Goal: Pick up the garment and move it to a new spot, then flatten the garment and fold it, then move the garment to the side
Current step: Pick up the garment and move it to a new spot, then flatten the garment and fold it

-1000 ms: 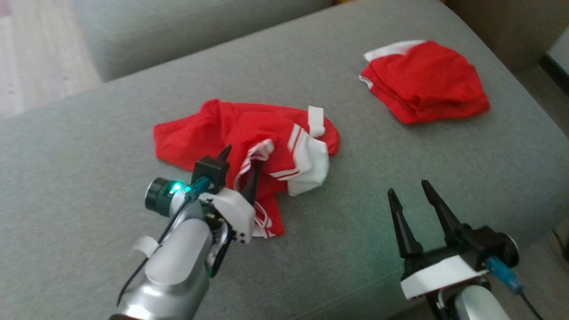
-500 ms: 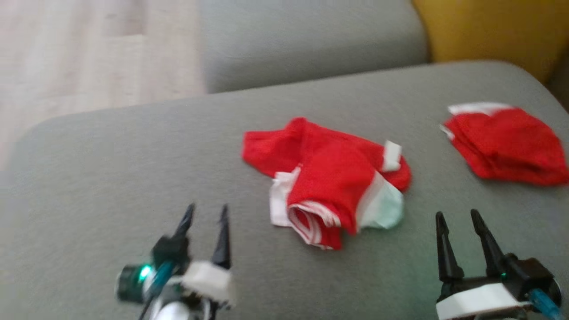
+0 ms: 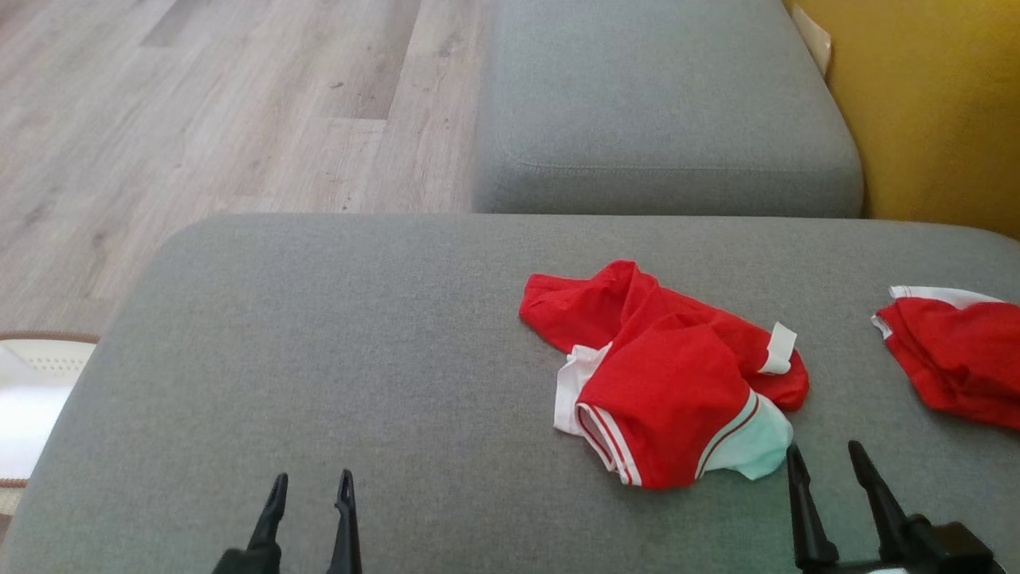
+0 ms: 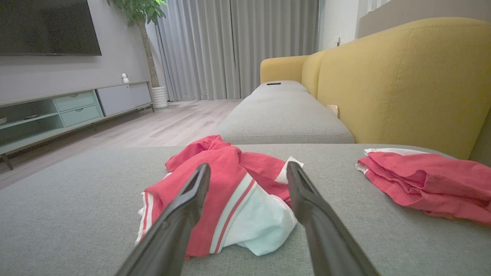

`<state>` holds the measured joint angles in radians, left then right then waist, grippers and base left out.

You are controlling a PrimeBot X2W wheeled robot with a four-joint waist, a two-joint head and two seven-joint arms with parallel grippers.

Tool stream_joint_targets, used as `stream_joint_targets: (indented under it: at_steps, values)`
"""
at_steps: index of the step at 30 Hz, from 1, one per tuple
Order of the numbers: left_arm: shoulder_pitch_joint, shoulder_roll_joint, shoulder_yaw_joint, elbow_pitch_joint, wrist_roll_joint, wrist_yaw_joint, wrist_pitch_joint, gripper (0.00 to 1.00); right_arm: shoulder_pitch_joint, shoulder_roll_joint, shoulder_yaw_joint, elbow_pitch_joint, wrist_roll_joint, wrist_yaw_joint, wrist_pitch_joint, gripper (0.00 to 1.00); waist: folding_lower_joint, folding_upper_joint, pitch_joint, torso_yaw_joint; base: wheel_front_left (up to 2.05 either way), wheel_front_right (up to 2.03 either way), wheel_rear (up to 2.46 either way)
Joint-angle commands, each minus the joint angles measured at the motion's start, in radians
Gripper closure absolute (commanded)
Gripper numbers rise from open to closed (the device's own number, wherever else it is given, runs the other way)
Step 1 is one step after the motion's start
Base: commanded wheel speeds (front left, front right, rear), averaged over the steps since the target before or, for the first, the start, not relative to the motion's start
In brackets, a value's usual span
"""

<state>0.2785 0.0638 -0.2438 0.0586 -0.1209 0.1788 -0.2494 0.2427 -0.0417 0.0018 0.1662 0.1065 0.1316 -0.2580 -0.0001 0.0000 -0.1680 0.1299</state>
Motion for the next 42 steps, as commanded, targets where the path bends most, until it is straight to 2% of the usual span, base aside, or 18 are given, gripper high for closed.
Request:
stream_joint_targets:
  at_steps: [1, 5, 42]
  values:
    - [-0.038, -0.008, 0.037, -0.041, 0.01, -0.01, -0.012, 0.0, -0.019, -0.009, 0.024, -0.031, 0.005, -0.001, -0.004, 0.0, 0.0001, 0.0, -0.005, 0.003, 0.0, 0.0, 0.0]
    - [-0.018, -0.011, 0.044, -0.049, 0.022, -0.019, -0.012, 0.0, -0.007, -0.009, 0.034, -0.027, 0.01, -0.001, -0.004, 0.0, 0.0001, 0.0, -0.01, 0.004, 0.0, 0.0, 0.0]
    - [-0.016, -0.013, 0.027, -0.055, 0.04, -0.005, -0.012, 0.0, 0.009, -0.009, 0.041, -0.023, 0.03, -0.001, -0.004, 0.0, 0.0001, 0.0, 0.003, -0.006, 0.0, 0.0, 0.0]
